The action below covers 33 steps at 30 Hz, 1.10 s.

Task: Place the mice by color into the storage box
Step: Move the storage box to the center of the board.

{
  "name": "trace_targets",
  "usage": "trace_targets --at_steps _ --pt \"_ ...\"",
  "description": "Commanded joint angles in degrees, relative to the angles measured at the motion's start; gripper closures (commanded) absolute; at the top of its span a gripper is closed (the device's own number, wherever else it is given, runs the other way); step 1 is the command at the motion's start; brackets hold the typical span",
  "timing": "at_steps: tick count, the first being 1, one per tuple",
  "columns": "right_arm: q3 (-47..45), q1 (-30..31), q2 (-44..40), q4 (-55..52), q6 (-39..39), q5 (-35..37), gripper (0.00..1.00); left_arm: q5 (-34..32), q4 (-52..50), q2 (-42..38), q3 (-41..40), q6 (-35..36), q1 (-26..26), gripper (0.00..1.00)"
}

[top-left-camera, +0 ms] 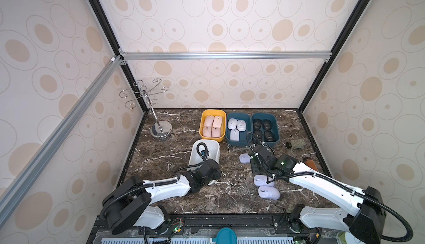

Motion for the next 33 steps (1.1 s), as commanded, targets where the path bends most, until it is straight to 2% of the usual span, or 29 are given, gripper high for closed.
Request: trace_targets --at_steps 1,5,9,10,12,13,14,15,17,21,25,26,30,33 --pt "-0.91 -0.36 -1.39 -2.86 2.14 2.35 0.44 2.64 8.22 5.87 1.61 -14.06 -3.33 1.00" --pt "-1.52 -1.45 -2.25 -3.55 2.42 2.69 0.43 4.04 9.23 11.71 5.27 -18.01 -5.15 1.00" --pt "-1.86 -2.56 -2.64 -3.52 1.99 2.42 0.41 4.51 13.05 13.90 4.83 -22.21 -5.35 0.82" --pt "-1.92 -2.85 -2.64 -3.68 1.86 2.38 0.41 4.52 13.31 14.08 4.83 -22.34 -5.37 0.75" --pt "-1.89 -3.34 -2.75 -3.43 1.38 1.86 0.41 5.16 13.13 14.24 5.26 -22.62 -5.34 0.67" --pt "-1.90 -3.54 -2.64 -3.20 1.05 1.67 0.40 5.81 13.36 14.22 5.47 -22.02 -5.37 0.61" --pt "-1.86 -3.69 -2.48 -2.99 0.72 1.55 0.40 6.57 13.14 14.09 6.10 -21.31 -5.35 0.50" --pt "-1.78 -3.94 -2.26 -2.89 0.51 1.38 0.40 7.06 12.40 13.77 6.74 -20.82 -5.39 0.46" --pt "-1.54 -4.28 -1.50 -2.26 -0.38 0.49 0.40 8.46 12.93 12.36 7.66 -18.41 -5.54 0.42" --pt "-1.02 -4.93 2.07 -0.11 -2.62 -2.93 0.38 7.90 7.10 6.78 10.82 -11.92 -5.79 0.34" --pt "1.14 -5.55 7.38 2.22 -5.58 -4.68 0.24 4.23 -1.97 -1.79 13.80 -2.83 -5.44 0.10" --pt "1.63 -6.21 8.71 3.61 -6.89 -6.20 0.21 2.53 -4.02 -4.11 14.55 -0.43 -5.14 0.00" --pt "3.97 -9.92 14.22 9.28 -11.33 -13.47 0.13 -4.00 -7.06 -11.83 15.51 8.85 -0.56 0.00" --pt "6.31 -12.92 18.96 12.63 -14.17 -18.93 0.07 -5.55 -6.08 -15.52 15.69 16.24 6.05 0.00"
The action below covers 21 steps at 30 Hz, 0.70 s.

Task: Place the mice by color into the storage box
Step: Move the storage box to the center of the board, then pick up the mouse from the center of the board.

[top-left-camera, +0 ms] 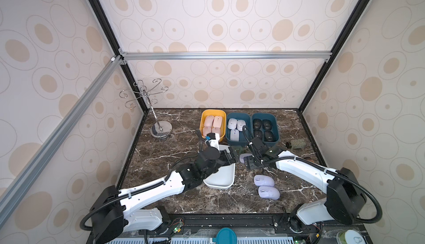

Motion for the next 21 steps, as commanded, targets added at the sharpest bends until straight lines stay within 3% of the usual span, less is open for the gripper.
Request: trace_targets --at_steps 1,5,10,14,21 --pt "2.67 -2.82 3.92 6.27 -4.91 -7.90 0.06 -3.75 -2.63 -2.44 1.27 12.37 8.15 0.00" --pt "5.24 -3.93 8.90 8.28 -8.33 -9.03 0.04 -1.53 2.58 -2.62 2.34 20.28 16.18 0.00" --pt "6.31 -6.00 12.11 10.61 -9.62 -11.62 0.03 -6.07 9.82 -2.28 1.75 26.14 22.41 0.00" --pt "7.20 -6.44 14.56 10.19 -11.31 -11.29 0.02 2.99 11.11 -0.68 1.41 22.94 29.81 0.00" --pt "6.80 -6.90 15.83 9.96 -12.09 -14.07 0.02 8.36 12.71 -0.29 -2.01 21.48 32.44 0.00"
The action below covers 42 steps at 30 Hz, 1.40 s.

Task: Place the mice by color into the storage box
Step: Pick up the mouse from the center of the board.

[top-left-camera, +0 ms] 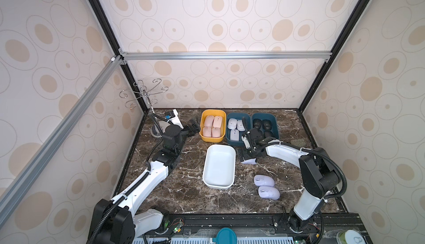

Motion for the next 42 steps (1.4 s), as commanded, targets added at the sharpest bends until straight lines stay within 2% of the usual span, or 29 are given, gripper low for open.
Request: trace_targets --at_steps 1,14,19,27,34,42 --pt "-0.05 -0.05 0.05 -0.95 -0.92 -2.23 0.02 4.50 1.95 -0.41 -0.44 0.61 0.65 0.00" --pt "-10.90 2.42 -11.82 -1.83 8.34 -5.13 0.04 5.11 2.02 -1.26 -1.26 -0.03 0.68 0.00" --pt "-10.79 3.80 -11.92 -3.74 6.46 -7.71 0.04 5.66 1.87 -1.31 -1.18 -0.33 0.74 0.00" --pt "-8.03 5.98 -9.35 -6.15 6.09 -2.11 0.11 6.69 2.41 -0.93 -1.39 -1.06 0.74 0.00" --pt "-5.16 5.99 -6.79 -10.34 5.76 6.14 0.16 6.95 2.56 -0.67 -1.43 -1.25 0.74 0.00" --pt "-3.11 6.00 -4.13 -11.17 4.58 8.10 0.17 6.79 2.54 -0.29 -1.61 -1.11 0.82 0.00"
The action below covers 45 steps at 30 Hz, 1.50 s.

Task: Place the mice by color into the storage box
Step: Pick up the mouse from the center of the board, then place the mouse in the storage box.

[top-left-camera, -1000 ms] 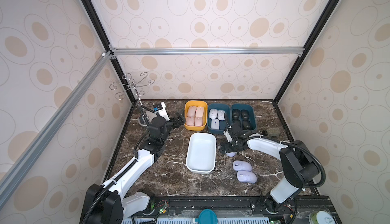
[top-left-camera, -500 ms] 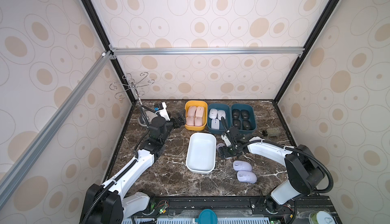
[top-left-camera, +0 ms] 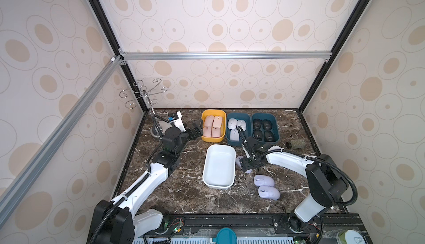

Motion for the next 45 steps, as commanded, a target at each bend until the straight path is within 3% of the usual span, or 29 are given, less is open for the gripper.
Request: trace_targets --at_steps 1,7,13,20,23,27,32,37,45 --pt "1.98 0.02 2.05 -2.00 -1.28 1.96 0.17 0.05 1.31 0.35 0.03 -0.38 0.50 0.00" --pt "2.21 0.05 4.02 0.85 -4.12 -2.87 0.19 0.11 1.31 0.58 0.00 -0.51 0.56 0.00" --pt "3.91 -0.59 7.63 2.62 -4.75 -1.78 0.21 0.42 1.60 0.69 -0.06 -0.71 0.74 0.00" --pt "3.85 -0.58 7.11 2.98 -3.77 -2.69 0.47 0.40 1.47 0.98 0.01 -0.73 0.92 0.00" --pt "2.86 -0.42 3.83 2.48 -2.20 -0.78 0.50 0.55 1.38 0.80 0.09 -0.77 1.07 0.00" --pt "3.87 0.43 -1.83 -0.65 3.09 1.13 0.53 0.02 1.43 0.49 0.02 -0.60 1.18 0.00" --pt "8.70 7.16 -5.34 -3.07 9.66 4.77 0.54 -0.05 1.32 0.02 -0.04 -1.04 1.72 0.00" --pt "17.16 15.87 1.17 -2.41 16.29 6.27 0.54 -1.06 1.46 -0.89 -0.33 -1.13 2.54 0.00" --pt "20.68 17.59 11.09 5.94 28.54 6.46 0.58 -2.13 1.56 -0.96 -0.87 -1.23 3.42 0.00"
